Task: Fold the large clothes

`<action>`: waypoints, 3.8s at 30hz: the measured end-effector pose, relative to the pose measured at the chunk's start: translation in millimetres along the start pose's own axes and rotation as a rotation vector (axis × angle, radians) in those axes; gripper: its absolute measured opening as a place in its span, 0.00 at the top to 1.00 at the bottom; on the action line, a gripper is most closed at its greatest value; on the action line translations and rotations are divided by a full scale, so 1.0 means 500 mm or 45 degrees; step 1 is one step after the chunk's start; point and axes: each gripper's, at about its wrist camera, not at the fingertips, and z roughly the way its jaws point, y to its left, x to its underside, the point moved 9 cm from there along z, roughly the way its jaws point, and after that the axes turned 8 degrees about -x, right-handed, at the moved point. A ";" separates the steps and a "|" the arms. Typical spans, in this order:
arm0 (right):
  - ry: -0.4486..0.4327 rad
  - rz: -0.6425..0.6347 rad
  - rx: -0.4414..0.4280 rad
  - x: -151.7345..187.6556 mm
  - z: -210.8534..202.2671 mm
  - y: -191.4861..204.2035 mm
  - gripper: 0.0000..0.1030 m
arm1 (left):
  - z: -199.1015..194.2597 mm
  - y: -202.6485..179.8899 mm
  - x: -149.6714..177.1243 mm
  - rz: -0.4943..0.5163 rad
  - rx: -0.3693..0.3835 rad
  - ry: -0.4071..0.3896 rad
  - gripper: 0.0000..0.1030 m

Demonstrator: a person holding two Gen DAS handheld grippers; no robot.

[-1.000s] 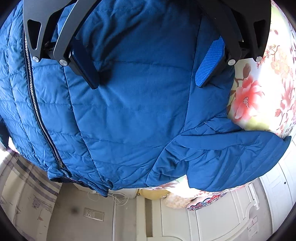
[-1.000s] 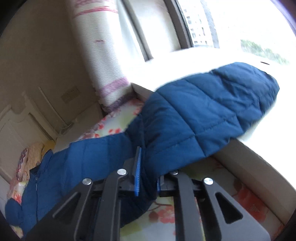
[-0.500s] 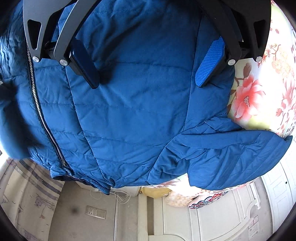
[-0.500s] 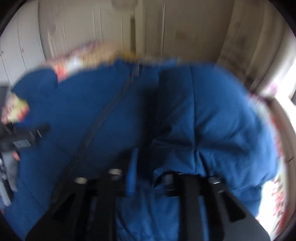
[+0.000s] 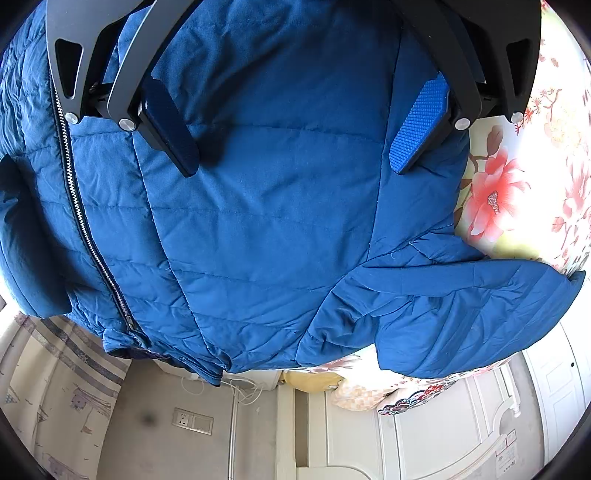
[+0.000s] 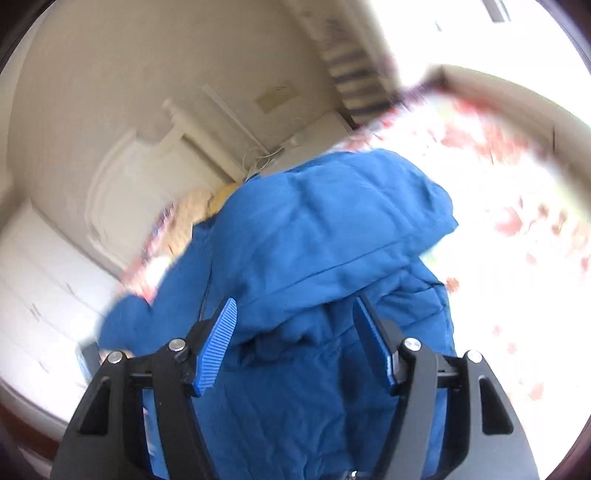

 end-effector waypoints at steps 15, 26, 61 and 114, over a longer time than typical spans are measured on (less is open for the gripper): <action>-0.029 -0.949 0.185 0.042 0.170 0.356 0.80 | -0.010 0.009 -0.007 -0.063 0.102 -0.037 0.10; 0.510 -0.939 0.154 0.186 0.296 0.280 0.30 | -0.012 0.023 -0.009 -0.137 0.179 -0.047 0.08; 0.142 -0.652 0.475 0.003 0.154 0.042 0.23 | -0.106 -0.058 -0.123 -0.265 0.417 -0.149 0.69; 0.007 -0.878 0.494 -0.055 0.158 0.143 0.59 | 0.064 -0.004 -0.089 0.126 0.151 -0.093 0.12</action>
